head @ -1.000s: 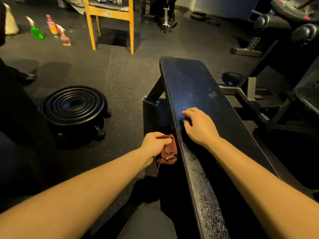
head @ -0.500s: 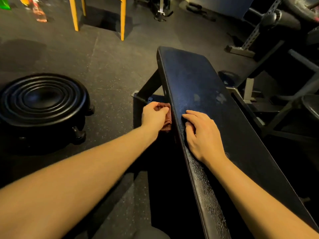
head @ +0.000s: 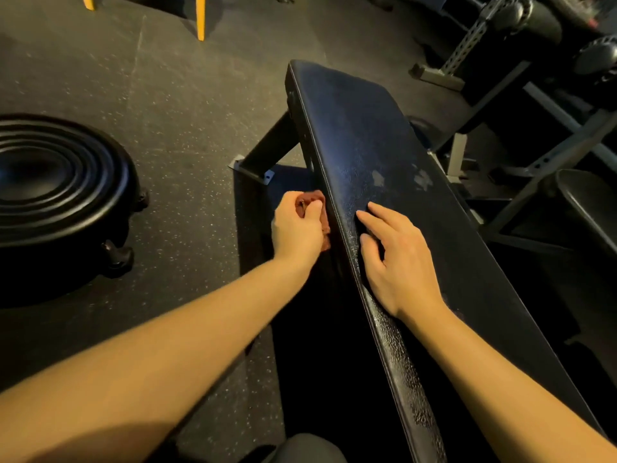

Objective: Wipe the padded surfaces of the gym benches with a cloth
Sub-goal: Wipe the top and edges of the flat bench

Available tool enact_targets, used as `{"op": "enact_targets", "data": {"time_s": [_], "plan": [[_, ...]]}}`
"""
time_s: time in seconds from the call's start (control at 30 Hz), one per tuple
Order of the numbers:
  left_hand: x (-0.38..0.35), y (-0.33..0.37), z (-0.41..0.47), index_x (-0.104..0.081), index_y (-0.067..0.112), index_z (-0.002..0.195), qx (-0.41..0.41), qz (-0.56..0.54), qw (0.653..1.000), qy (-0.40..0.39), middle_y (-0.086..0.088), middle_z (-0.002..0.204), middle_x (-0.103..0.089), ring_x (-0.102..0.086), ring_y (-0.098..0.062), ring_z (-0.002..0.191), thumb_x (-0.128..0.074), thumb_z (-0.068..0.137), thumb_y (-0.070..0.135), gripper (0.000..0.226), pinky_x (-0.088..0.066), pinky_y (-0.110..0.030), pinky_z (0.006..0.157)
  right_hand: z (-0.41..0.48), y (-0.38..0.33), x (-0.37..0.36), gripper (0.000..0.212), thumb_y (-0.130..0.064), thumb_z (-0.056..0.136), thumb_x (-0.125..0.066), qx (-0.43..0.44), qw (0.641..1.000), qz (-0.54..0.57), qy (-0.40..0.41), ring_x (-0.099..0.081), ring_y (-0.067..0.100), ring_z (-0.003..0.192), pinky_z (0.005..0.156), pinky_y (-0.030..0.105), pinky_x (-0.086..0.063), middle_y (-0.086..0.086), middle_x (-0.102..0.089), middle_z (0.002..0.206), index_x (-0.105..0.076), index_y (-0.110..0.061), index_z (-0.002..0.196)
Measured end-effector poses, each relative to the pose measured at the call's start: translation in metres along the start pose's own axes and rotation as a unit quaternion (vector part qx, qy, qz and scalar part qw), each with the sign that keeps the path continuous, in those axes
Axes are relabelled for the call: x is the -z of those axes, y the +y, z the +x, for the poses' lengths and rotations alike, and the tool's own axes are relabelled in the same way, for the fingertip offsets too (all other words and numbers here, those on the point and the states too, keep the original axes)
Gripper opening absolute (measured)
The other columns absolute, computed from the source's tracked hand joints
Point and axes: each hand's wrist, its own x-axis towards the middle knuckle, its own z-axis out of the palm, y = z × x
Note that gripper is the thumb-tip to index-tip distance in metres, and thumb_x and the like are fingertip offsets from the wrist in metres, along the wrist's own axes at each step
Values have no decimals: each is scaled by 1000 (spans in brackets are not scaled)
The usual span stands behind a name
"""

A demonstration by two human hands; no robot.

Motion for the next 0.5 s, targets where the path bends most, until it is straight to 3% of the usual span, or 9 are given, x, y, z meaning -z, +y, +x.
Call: {"op": "enact_targets", "data": {"time_s": [0.1,0.17,0.27,0.37,0.5], "plan": [[14,-21,-84,-64,29,92,12,-30,998,-59,5,71,-66,-61,-5,57,-59,100,11,20,-54,-25,55,-1,-4,1,40,-23,102,-51,-12,1000,-18,-13,-41,14,140,114,31,-29,-3,-51,150,-60,-20,141],[18,-25,-106,-63,23,96,38,-49,992,-109,1,64,-61,-57,-10,49,-55,101,9,17,-51,-29,46,-2,-5,2,40,-23,103,-50,-17,1000,-22,-12,-40,13,141,115,32,-30,-4,-51,151,-59,-21,142],[5,-10,-44,-62,26,98,3,-51,997,-54,-1,70,-64,-61,-16,54,-55,101,14,14,-52,-33,45,-2,-5,2,40,-22,103,-50,-20,1000,-19,-11,-40,11,141,115,31,-31,-5,-51,151,-59,-22,142],[1,2,8,-59,28,103,15,-8,999,-31,1,90,-67,-66,-13,75,-55,104,21,8,-53,-21,51,-1,-5,0,40,-23,103,-48,-19,1000,-20,-13,-40,10,141,115,31,-31,-6,-51,150,-59,-22,142],[16,-25,-89,-58,24,99,13,-63,992,-106,4,64,-63,-57,-12,52,-55,102,13,12,-49,-30,45,-1,-7,1,41,-24,102,-48,-18,999,-26,-11,-41,12,141,115,33,-32,-5,-52,150,-60,-21,141]]}}
